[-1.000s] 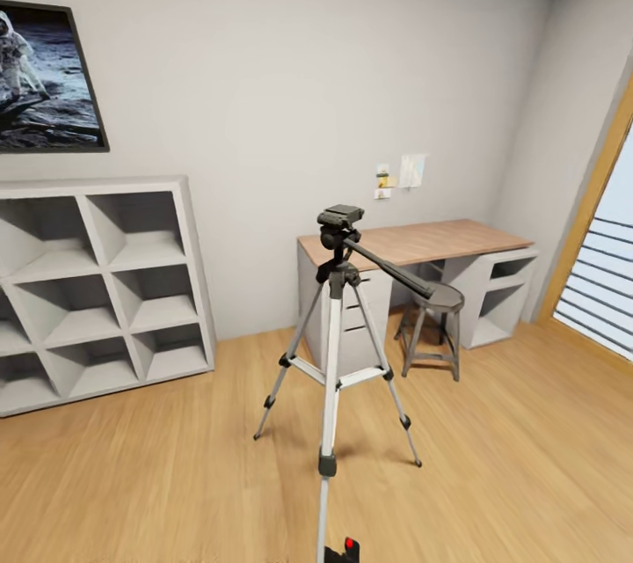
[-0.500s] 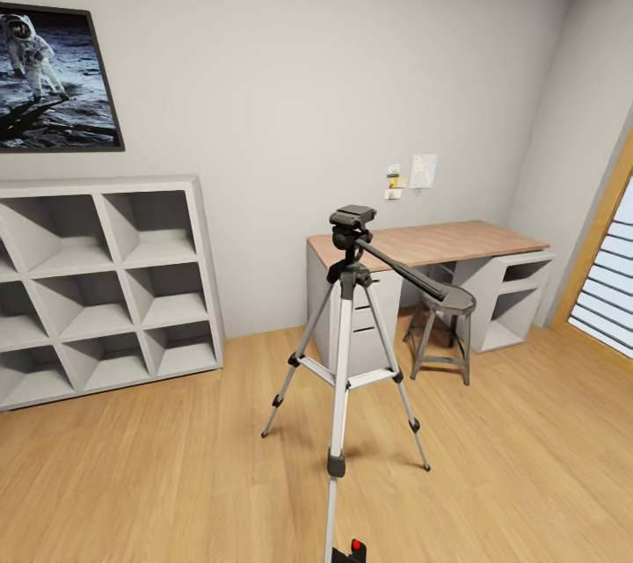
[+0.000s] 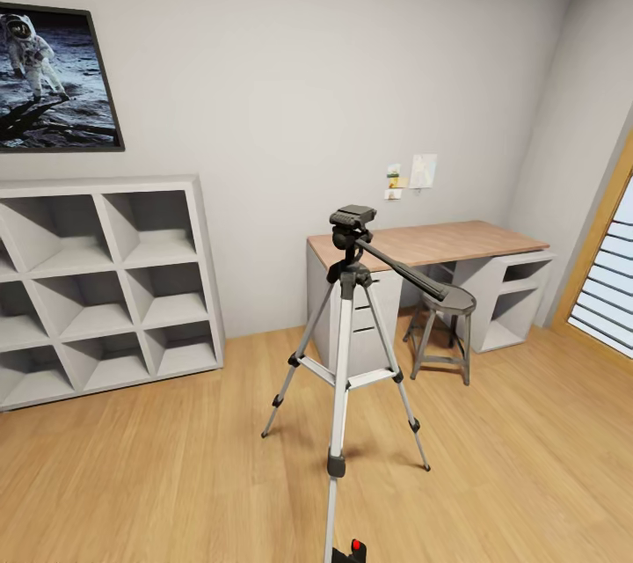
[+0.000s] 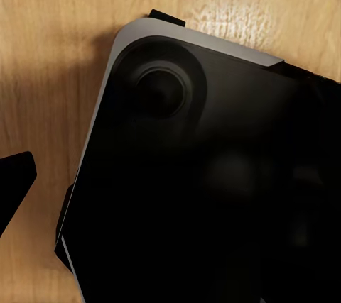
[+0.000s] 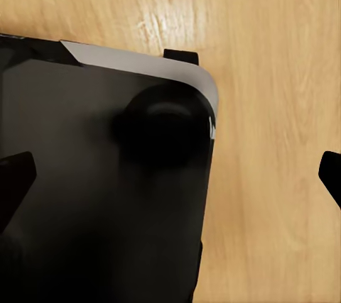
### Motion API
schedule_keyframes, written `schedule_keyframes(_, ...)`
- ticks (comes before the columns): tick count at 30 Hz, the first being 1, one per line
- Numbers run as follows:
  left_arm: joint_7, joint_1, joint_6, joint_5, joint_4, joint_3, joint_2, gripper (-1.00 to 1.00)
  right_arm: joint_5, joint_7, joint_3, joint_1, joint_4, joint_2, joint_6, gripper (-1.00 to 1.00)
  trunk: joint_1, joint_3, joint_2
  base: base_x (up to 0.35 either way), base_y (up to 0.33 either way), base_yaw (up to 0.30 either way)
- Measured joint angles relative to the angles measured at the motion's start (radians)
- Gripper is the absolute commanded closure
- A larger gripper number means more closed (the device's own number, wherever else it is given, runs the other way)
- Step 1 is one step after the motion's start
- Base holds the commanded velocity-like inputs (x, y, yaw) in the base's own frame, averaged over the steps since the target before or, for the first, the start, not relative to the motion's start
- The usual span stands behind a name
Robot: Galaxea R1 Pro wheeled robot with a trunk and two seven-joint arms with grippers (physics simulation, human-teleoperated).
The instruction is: Attach the digital camera to the camera tripod in the bedroom.
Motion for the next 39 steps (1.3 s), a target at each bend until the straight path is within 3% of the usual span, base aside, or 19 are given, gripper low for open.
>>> schedule_keyframes(3,0.000,0.000,-0.001,-0.001,0.000,0.000,0.000,-1.00,0.000,0.002,-0.001,0.000,-0.002,0.000,0.002,-1.00,0.000,0.000,0.000,0.000,0.000,0.000)
schedule_keyframes(11,0.000,0.000,-0.002,-0.005,0.000,-0.001,-0.001,-1.00,-0.007,0.008,-0.005,-0.002,-0.274,-0.019,0.093,-1.00,0.000,0.000,0.000,0.000,0.000,0.000)
schedule_keyframes(15,0.000,0.000,-0.002,-0.007,0.000,-0.001,-0.002,-1.00,-0.015,0.012,-0.010,-0.003,-0.684,-0.026,0.351,-1.00,0.000,0.000,0.000,0.000,0.000,0.000)
schedule_keyframes(19,0.000,0.000,-0.002,-0.007,0.000,-0.001,-0.002,-1.00,-0.017,0.017,-0.010,-0.013,-0.895,-0.026,0.486,-1.00,0.000,0.000,0.000,0.000,0.000,0.000)
schedule_keyframes(20,0.000,0.000,-0.002,-0.008,0.000,-0.001,-0.001,-1.00,-0.018,0.020,-0.010,-0.043,-1.000,-0.025,0.579,-1.00,0.000,0.000,0.000,0.000,0.000,0.000)
schedule_keyframes(21,0.000,0.000,-0.002,-0.008,0.000,-0.001,-0.001,-1.00,-0.018,0.020,-0.010,-0.062,-1.054,-0.024,0.612,-1.00,0.000,0.000,0.000,0.000,0.000,0.000)
schedule_keyframes(24,0.000,0.000,-0.002,-0.007,0.000,-0.001,0.000,-1.00,-0.020,0.022,-0.010,-0.131,-1.122,-0.019,0.700,-1.00,0.000,0.000,0.000,0.000,0.000,0.000)
schedule_keyframes(28,0.000,0.000,-0.002,-0.006,0.000,-0.002,0.000,-1.00,-0.037,0.031,-0.009,-0.306,-1.166,-0.012,0.834,-1.00,0.000,0.000,0.000,0.000,0.000,0.000)
schedule_keyframes(32,0.000,0.000,-0.002,-0.004,0.000,-0.001,0.000,-1.00,-0.064,0.053,-0.009,-0.406,-1.170,-0.010,0.888,-1.00,0.000,0.000,0.000,0.000,0.000,0.000)
schedule_keyframes(33,0.000,0.000,-0.002,-0.002,0.000,-0.001,0.000,-1.00,-0.117,0.100,-0.009,-0.488,-1.172,-0.010,0.942,-1.00,0.000,0.000,0.000,0.000,0.000,0.000)
schedule_keyframes(34,0.000,0.000,-0.002,-0.001,0.000,-0.001,0.000,-1.00,-0.127,0.108,-0.009,-0.524,-1.172,-0.009,0.948,-1.00,0.000,0.000,0.000,0.000,0.000,0.000)
schedule_keyframes(39,0.001,0.000,-0.003,0.001,0.000,0.001,0.000,-1.00,-0.160,0.130,-0.008,-0.611,-1.173,-0.008,0.964,-1.00,0.000,0.000,0.000,0.000,0.000,0.000)
